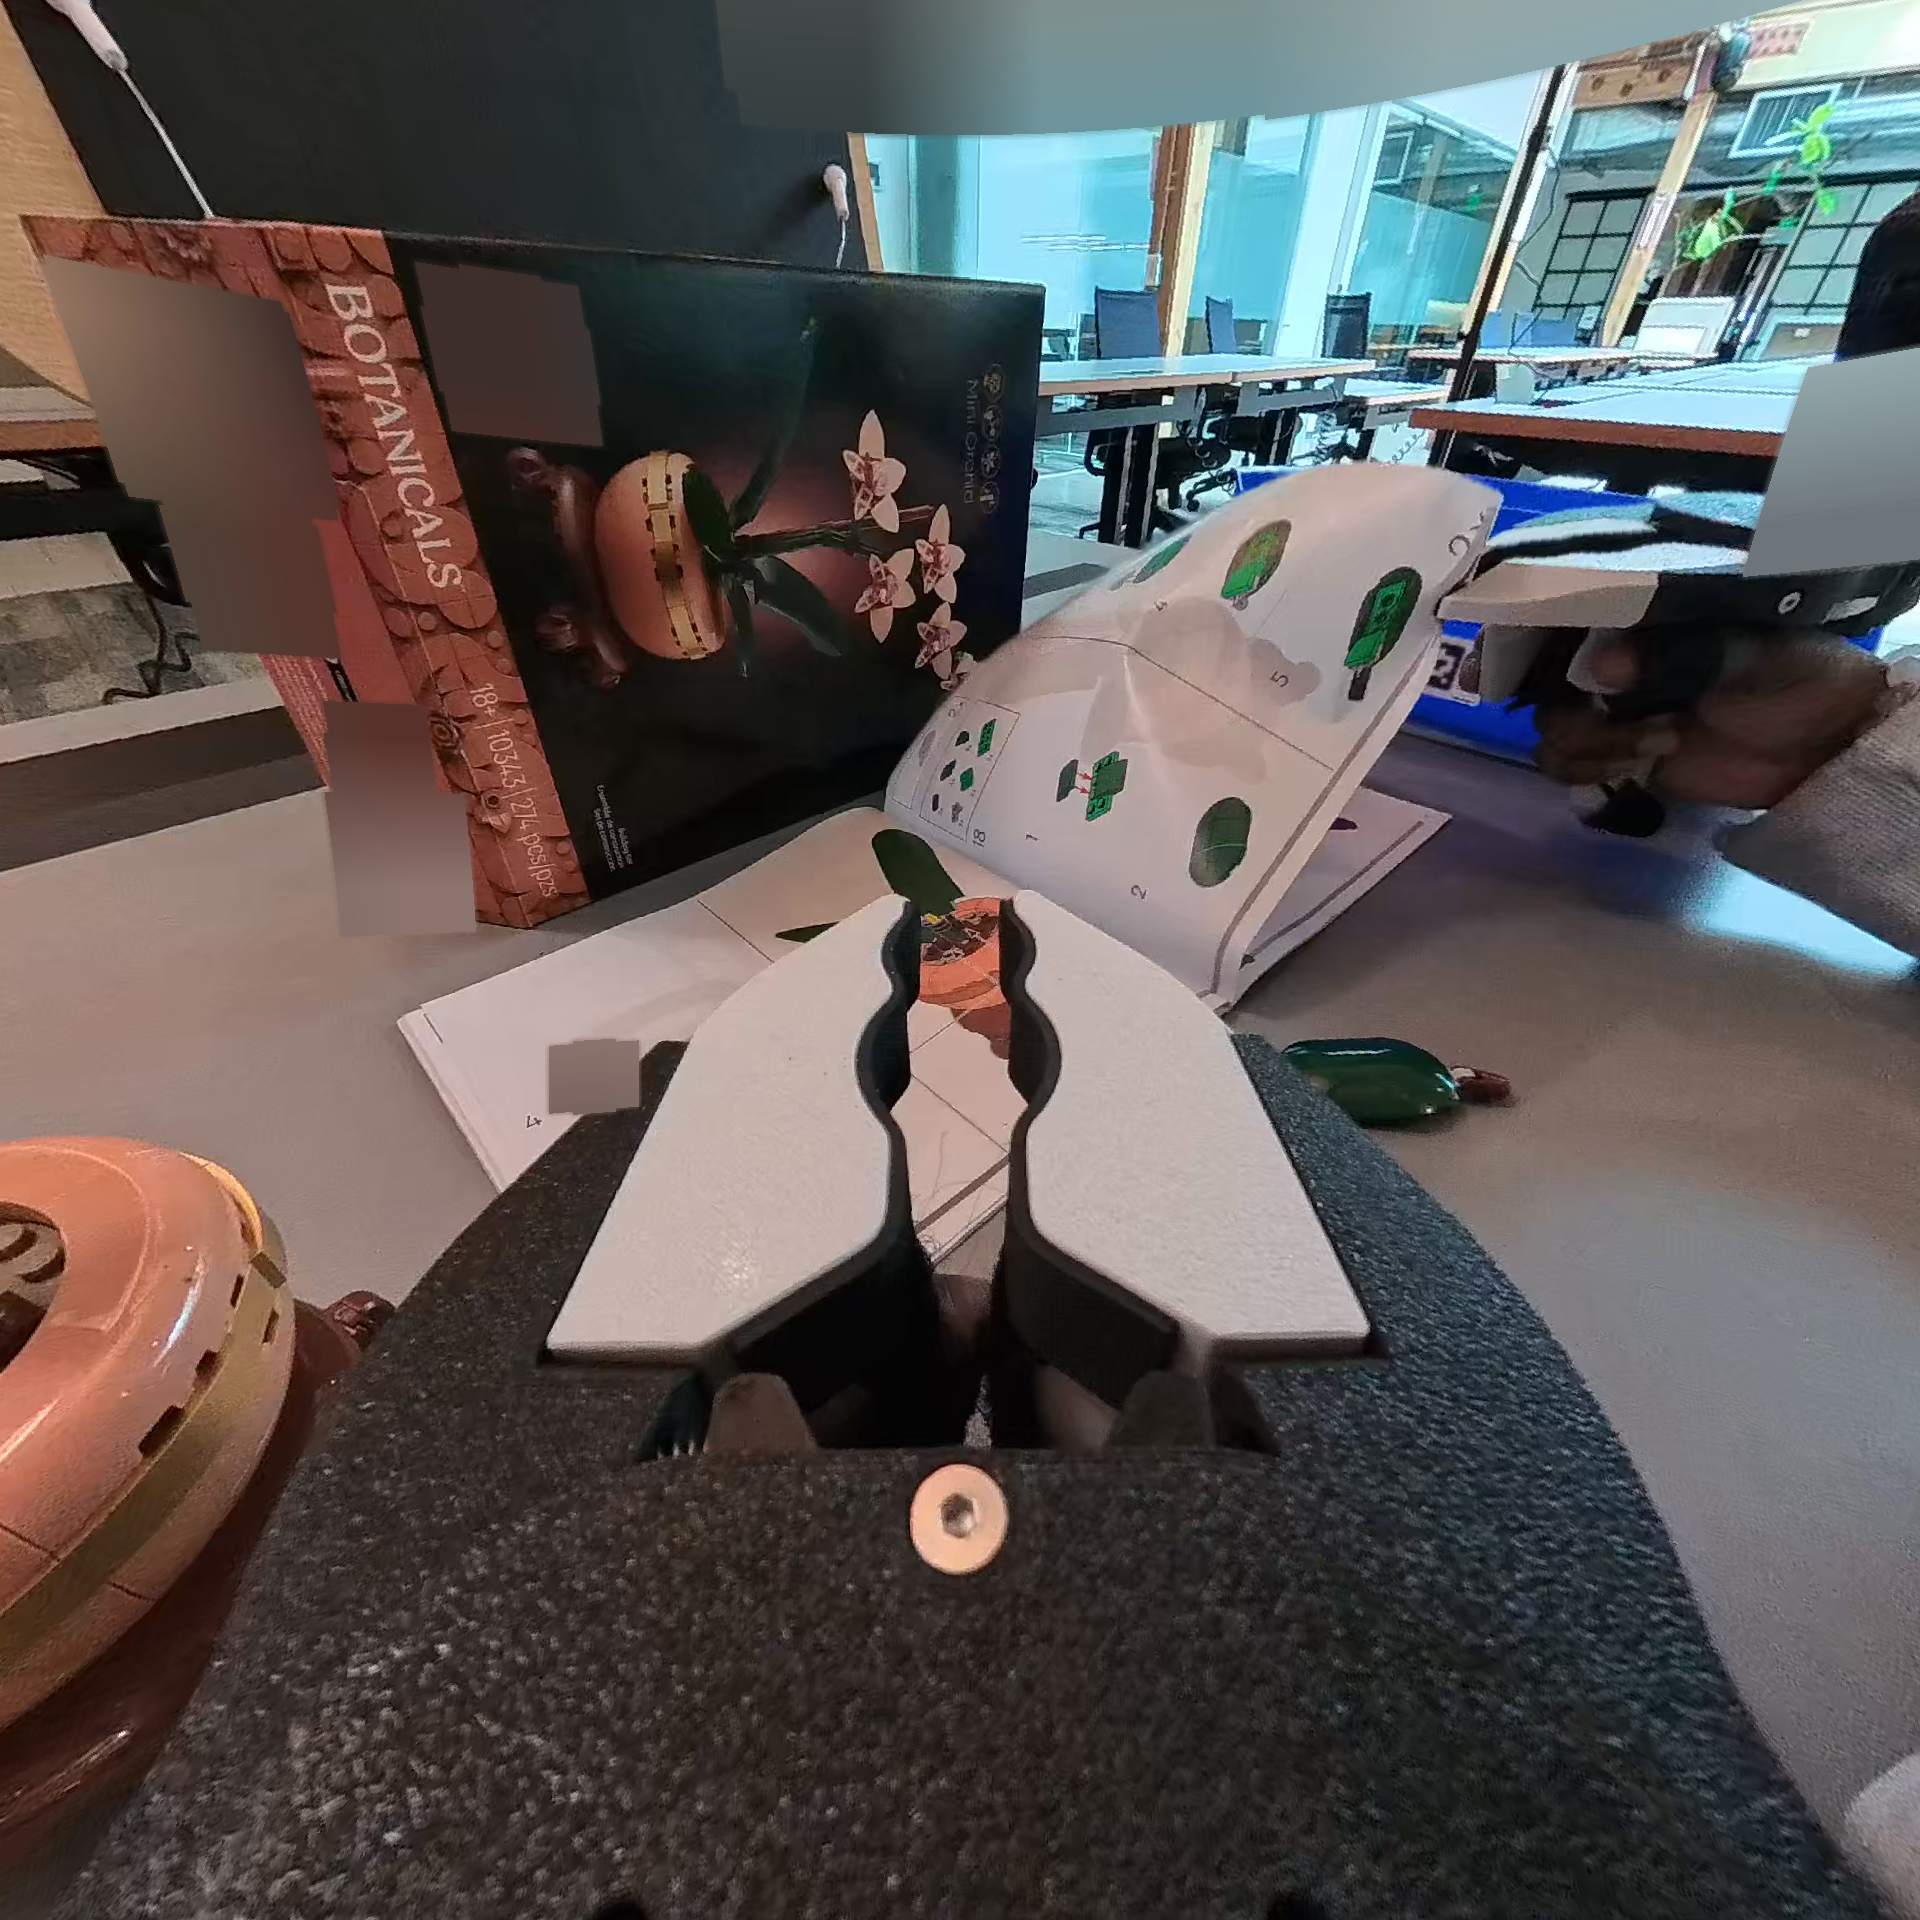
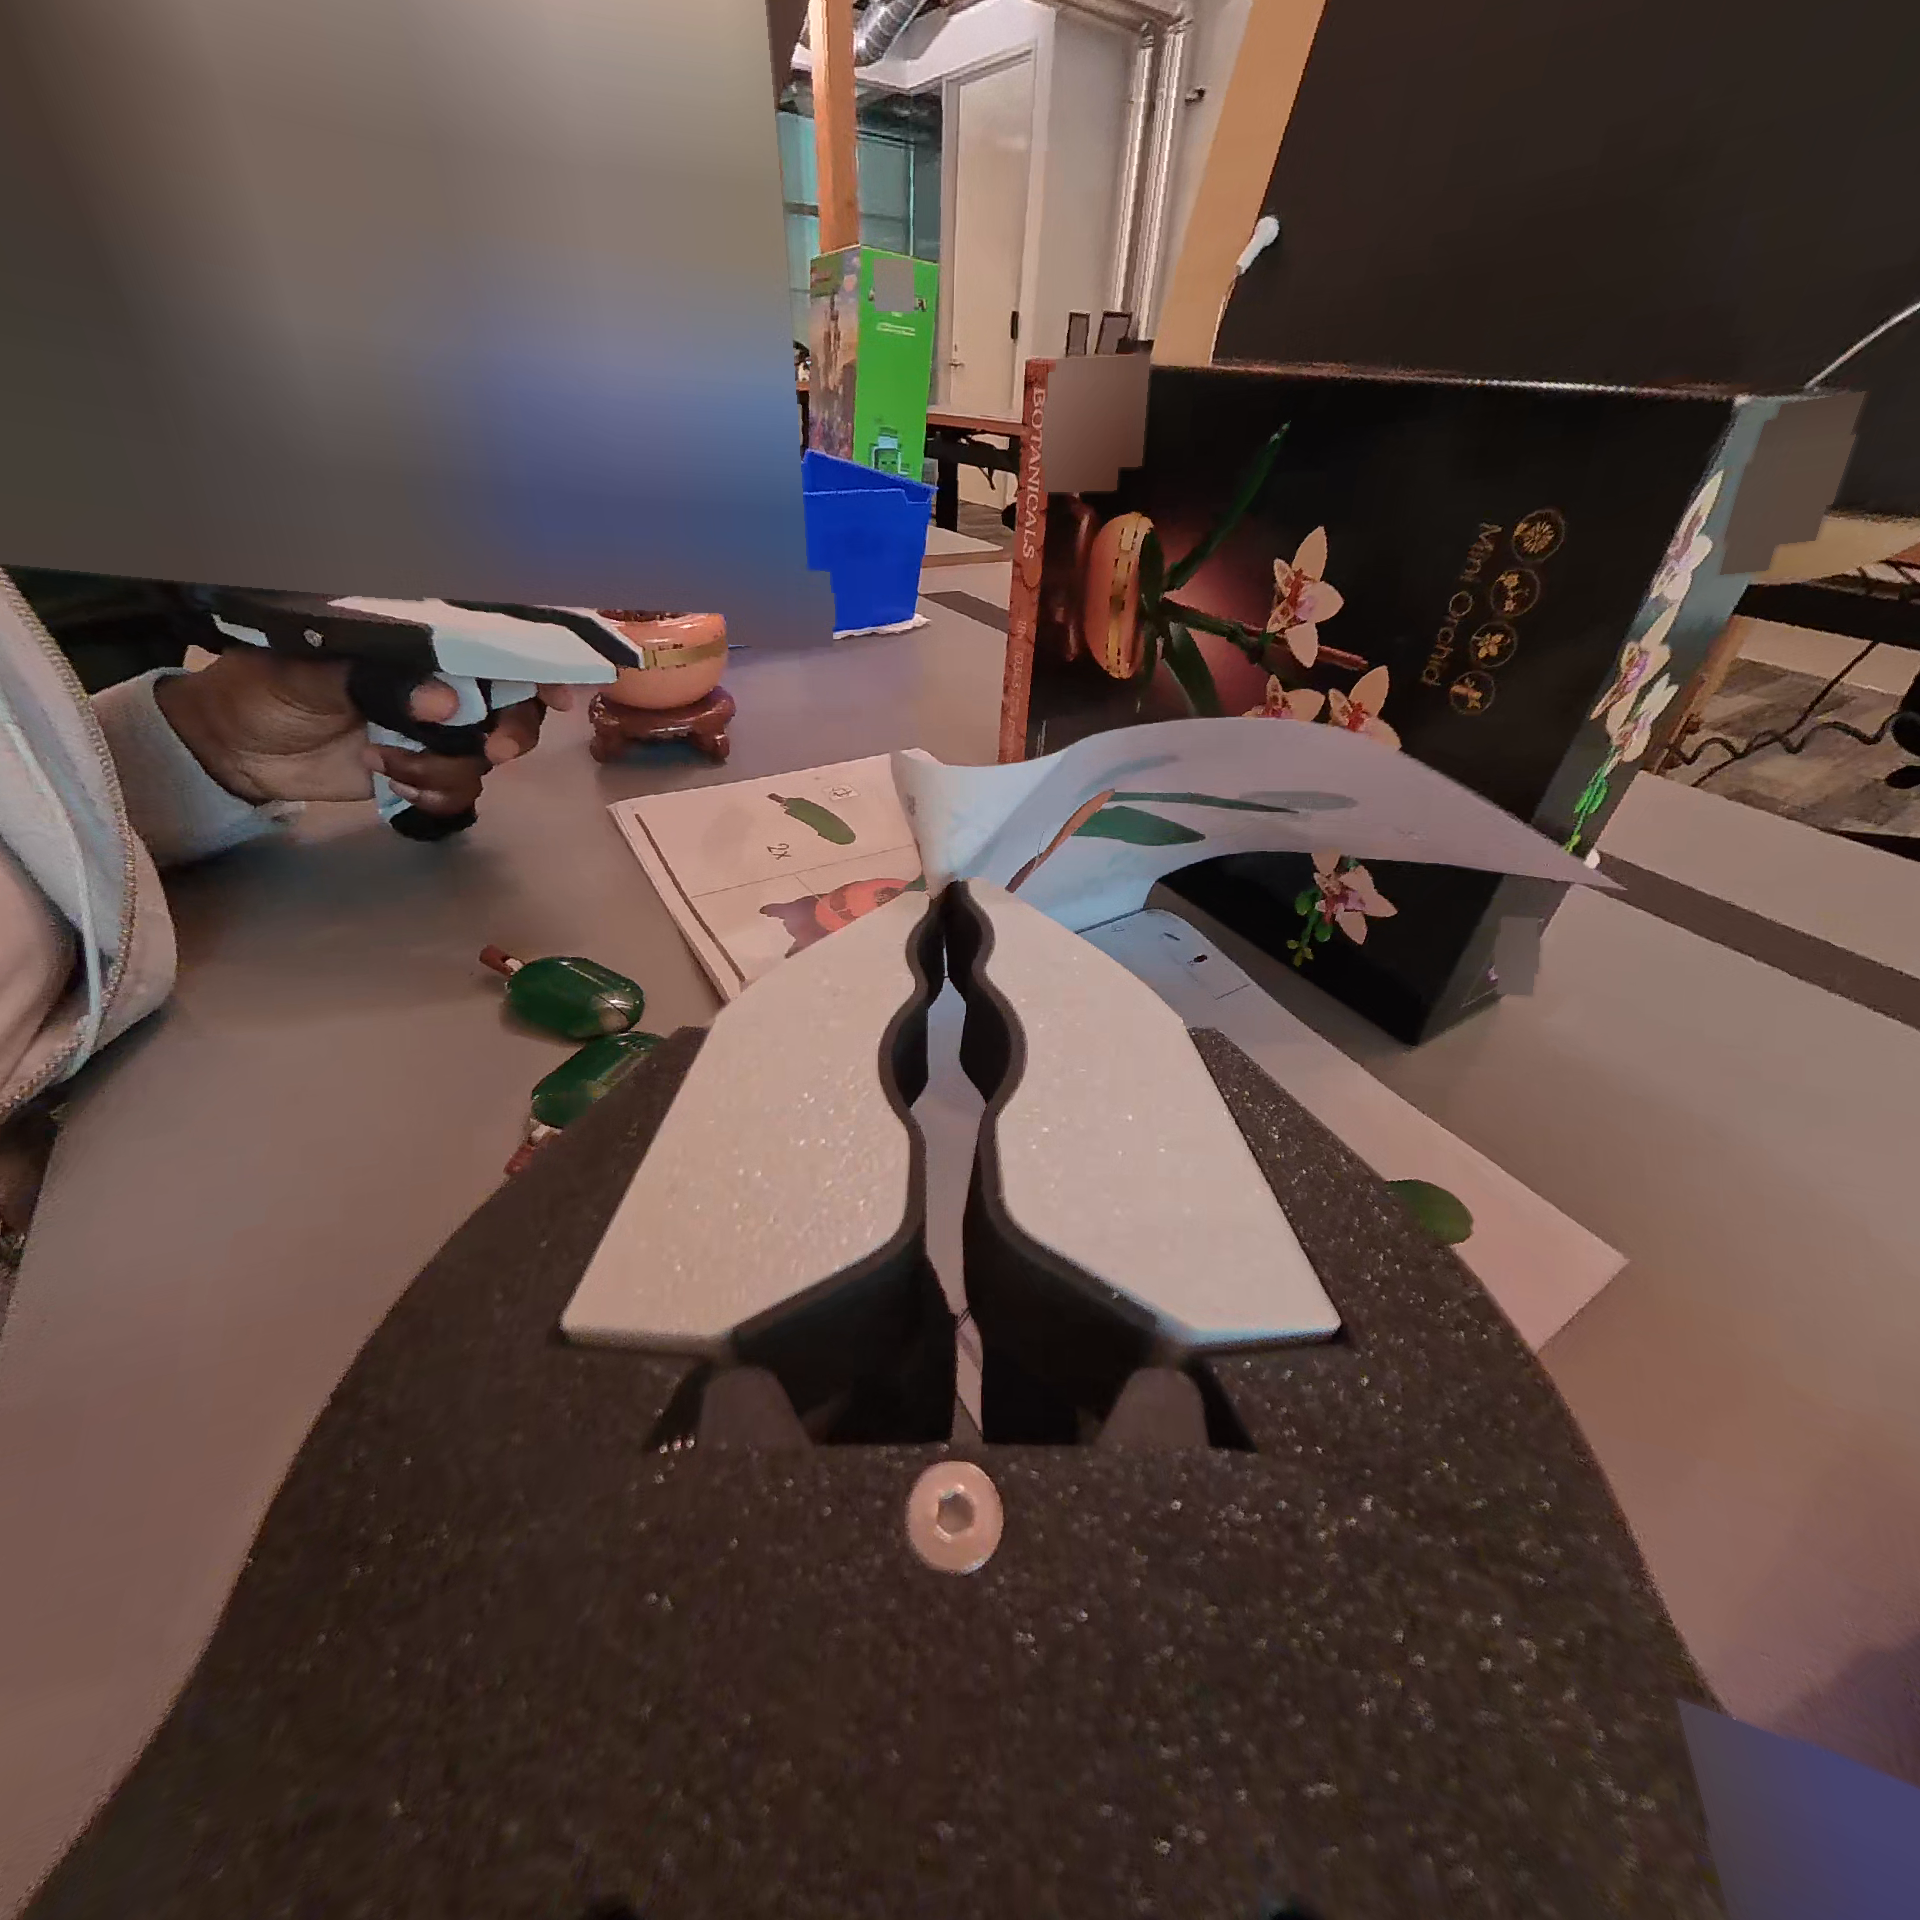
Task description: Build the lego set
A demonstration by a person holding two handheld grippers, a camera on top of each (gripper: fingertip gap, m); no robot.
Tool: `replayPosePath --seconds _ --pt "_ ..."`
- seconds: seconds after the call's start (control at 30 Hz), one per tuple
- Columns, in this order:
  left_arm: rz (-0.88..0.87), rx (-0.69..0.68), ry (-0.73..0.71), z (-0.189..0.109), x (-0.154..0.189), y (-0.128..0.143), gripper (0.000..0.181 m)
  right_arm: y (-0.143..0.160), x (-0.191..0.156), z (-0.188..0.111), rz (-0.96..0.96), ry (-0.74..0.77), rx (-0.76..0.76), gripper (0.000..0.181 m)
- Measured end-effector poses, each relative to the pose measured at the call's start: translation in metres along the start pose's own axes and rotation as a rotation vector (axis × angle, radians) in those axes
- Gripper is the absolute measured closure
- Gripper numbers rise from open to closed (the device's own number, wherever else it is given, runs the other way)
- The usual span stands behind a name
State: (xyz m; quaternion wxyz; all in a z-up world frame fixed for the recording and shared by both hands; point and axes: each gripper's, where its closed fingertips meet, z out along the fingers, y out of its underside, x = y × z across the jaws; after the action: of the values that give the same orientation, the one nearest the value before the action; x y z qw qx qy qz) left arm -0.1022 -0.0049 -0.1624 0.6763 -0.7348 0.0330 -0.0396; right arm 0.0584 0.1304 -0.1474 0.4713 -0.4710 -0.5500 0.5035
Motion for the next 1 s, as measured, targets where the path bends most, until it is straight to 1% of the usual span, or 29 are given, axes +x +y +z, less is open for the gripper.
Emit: replayPosePath --seconds 1.0 --pt "0.013 0.0 -0.002 -0.002 0.0 0.001 0.167 -0.012 -0.007 0.002 -0.086 -0.004 -0.037 0.181"
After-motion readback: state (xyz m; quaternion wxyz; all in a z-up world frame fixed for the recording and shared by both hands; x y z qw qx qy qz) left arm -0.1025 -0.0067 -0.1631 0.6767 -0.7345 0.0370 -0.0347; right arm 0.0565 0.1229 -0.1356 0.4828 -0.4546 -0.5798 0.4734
